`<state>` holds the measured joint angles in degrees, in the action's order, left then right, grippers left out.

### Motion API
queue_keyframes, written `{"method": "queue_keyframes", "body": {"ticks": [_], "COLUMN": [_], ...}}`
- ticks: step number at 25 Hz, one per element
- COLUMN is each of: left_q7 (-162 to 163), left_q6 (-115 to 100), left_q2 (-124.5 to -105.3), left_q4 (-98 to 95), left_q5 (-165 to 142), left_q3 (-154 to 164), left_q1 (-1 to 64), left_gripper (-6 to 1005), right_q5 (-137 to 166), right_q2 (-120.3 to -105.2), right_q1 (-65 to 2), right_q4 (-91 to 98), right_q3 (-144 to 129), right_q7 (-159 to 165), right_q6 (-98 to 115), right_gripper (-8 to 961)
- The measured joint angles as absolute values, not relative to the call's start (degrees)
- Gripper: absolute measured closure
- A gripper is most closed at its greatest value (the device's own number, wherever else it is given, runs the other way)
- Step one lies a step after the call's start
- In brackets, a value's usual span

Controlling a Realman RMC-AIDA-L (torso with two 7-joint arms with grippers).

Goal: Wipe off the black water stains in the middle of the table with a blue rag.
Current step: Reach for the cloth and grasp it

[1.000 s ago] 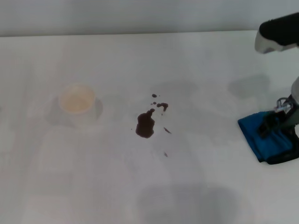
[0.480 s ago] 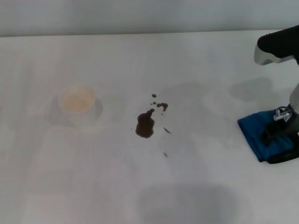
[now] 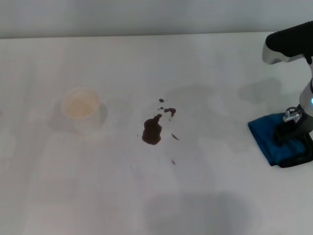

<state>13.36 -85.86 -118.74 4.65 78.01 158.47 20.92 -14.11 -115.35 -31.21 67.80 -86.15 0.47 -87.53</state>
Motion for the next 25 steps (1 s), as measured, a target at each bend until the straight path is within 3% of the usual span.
{"method": "queue_keyframes", "body": {"ticks": [11,25], "left_q7": [13.36,13.36], "left_q6": [-85.94,-85.94], "left_q2": [-118.82,-118.73], "left_q4": [4.66,4.66], "left_q5": [78.34,78.41], "left_q3": [158.47,158.47], "left_q1": [20.96,21.0], "left_gripper": [112,111], "right_q5": [-14.06,-13.8], "right_q2": [-115.35,-115.28], "right_q1": [-32.65,-34.61], "right_q4": [65.39,62.11], "right_q3": [-86.67,-87.1], "right_q7": [-0.38,-0.97], "right_q6": [-88.15,-87.28], "right_gripper": [735,739]}}
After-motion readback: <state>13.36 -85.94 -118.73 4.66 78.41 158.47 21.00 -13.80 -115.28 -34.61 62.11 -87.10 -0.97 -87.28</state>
